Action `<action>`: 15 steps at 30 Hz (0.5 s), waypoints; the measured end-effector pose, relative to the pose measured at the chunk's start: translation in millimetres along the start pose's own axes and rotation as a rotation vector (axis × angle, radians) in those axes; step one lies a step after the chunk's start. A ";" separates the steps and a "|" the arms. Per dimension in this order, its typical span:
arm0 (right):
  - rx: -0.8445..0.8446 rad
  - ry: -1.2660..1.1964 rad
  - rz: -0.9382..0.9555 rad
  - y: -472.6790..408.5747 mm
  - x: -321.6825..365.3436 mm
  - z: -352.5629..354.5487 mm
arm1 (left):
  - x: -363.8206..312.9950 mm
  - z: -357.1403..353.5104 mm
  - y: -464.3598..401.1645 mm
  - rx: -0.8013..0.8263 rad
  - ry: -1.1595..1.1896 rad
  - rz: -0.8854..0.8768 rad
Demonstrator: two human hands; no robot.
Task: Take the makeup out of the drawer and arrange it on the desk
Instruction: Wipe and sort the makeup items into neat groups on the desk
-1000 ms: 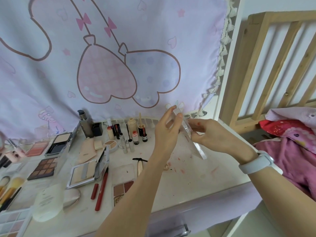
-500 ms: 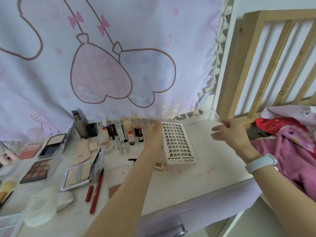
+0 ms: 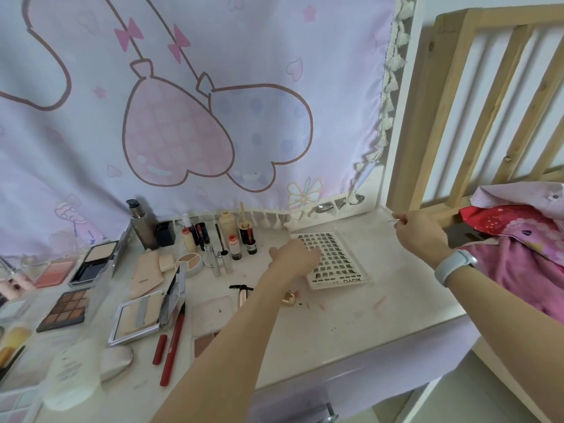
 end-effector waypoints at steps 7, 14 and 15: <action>-0.200 0.366 0.352 11.7 18.6 -0.9 | 12.3 -8.8 -2.3 0.022 -0.359 0.007; -0.056 0.364 0.517 51.5 29.3 -36.2 | 14.4 -8.4 -1.4 -0.009 -0.463 0.017; 0.028 0.340 0.460 48.5 23.2 -43.1 | 14.3 -8.0 -1.4 -0.007 -0.477 0.016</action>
Point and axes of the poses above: each hand's wrist, its own y-axis away from the middle knuckle, its own z-axis out of the back of the hand, x = y × z, the point moved 6 cm from there along -y, towards the middle knuckle, and after that the axes turned 5 degrees about -x, right-handed, at the moved point
